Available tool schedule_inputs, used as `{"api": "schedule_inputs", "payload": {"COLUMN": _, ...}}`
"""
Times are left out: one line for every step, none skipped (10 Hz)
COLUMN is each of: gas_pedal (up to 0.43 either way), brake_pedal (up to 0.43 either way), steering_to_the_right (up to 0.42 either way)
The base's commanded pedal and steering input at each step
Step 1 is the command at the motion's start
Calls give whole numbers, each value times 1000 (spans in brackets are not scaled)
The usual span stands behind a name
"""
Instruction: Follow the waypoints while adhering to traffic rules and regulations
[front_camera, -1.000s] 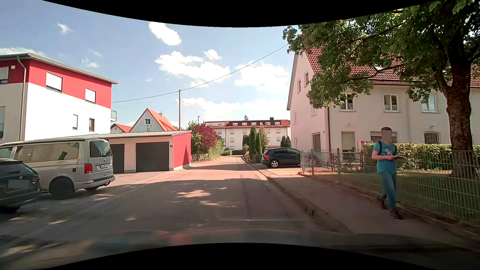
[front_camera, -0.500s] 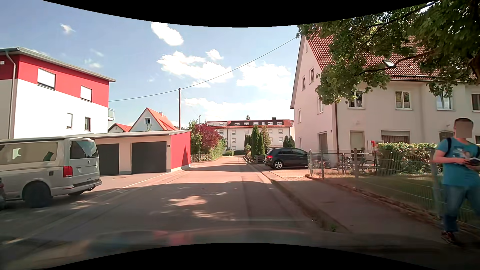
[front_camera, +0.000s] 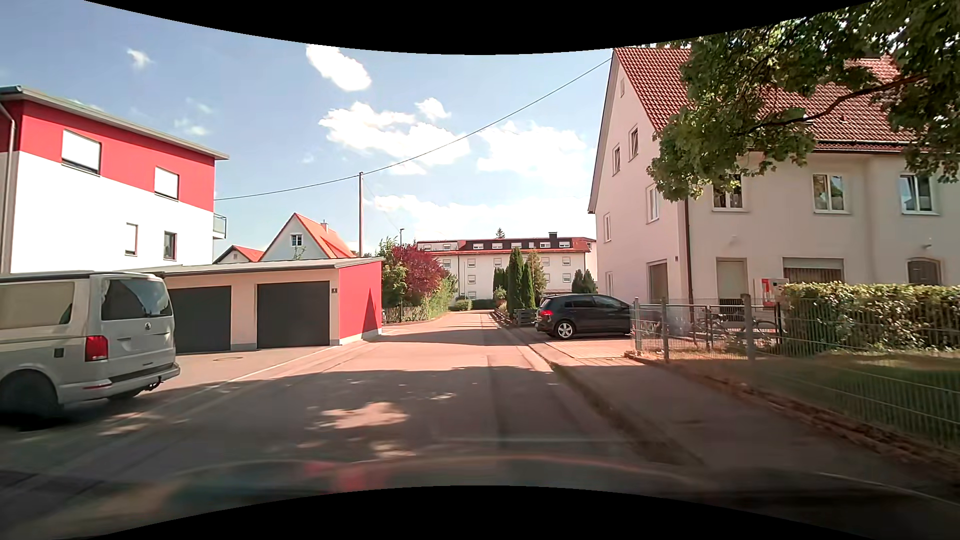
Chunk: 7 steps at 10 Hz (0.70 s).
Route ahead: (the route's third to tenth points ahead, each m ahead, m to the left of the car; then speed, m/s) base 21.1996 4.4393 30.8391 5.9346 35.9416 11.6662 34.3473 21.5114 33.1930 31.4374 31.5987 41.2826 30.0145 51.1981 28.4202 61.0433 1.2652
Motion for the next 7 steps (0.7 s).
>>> {"api": "schedule_inputs", "payload": {"gas_pedal": 0, "brake_pedal": 201, "steering_to_the_right": -66}}
{"api": "schedule_inputs", "payload": {"gas_pedal": 0, "brake_pedal": 201, "steering_to_the_right": -66}}
{"api": "schedule_inputs", "payload": {"gas_pedal": 0, "brake_pedal": 195, "steering_to_the_right": -66}}
{"api": "schedule_inputs", "payload": {"gas_pedal": 0, "brake_pedal": 189, "steering_to_the_right": -67}}
{"api": "schedule_inputs", "payload": {"gas_pedal": 0, "brake_pedal": 189, "steering_to_the_right": -67}}
{"api": "schedule_inputs", "payload": {"gas_pedal": 0, "brake_pedal": 189, "steering_to_the_right": -67}}
{"api": "schedule_inputs", "payload": {"gas_pedal": 0, "brake_pedal": 189, "steering_to_the_right": -67}}
